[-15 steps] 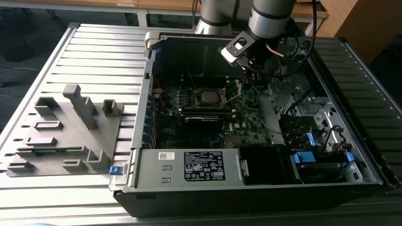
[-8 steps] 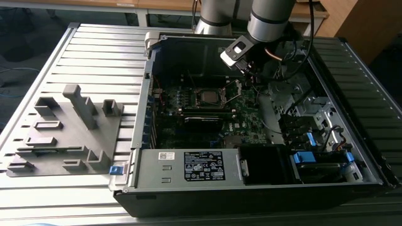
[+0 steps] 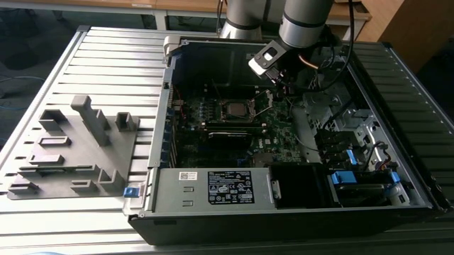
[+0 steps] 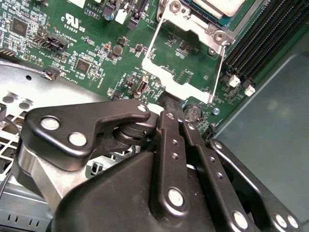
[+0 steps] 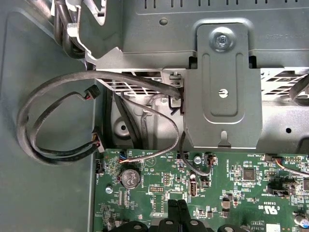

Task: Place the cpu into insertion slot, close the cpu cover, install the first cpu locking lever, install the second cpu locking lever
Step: 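Close the cpu cover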

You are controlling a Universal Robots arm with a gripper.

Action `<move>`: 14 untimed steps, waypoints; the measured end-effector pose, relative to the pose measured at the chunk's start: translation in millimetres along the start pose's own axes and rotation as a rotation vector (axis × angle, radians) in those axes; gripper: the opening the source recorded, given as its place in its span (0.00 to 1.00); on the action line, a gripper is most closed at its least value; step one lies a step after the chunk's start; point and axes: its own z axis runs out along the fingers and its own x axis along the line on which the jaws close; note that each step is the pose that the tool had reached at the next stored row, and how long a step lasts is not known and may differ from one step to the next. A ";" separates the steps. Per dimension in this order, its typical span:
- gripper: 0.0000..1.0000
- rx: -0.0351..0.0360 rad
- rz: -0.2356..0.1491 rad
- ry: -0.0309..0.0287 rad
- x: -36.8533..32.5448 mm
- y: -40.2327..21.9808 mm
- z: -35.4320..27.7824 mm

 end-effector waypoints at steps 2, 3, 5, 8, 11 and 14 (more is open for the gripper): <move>0.11 0.0000 0.000 0.0002 0.0 -0.6 0.0; 0.11 0.0000 0.000 0.0003 0.0 -1.1 0.0; 0.11 0.0000 0.000 0.0003 0.0 -1.4 0.0; 0.11 0.0000 0.000 0.0002 0.0 -1.7 -0.1; 0.11 0.0000 0.000 0.0003 0.0 -1.9 -0.1; 0.11 0.0000 0.000 0.0002 0.0 -2.9 -0.1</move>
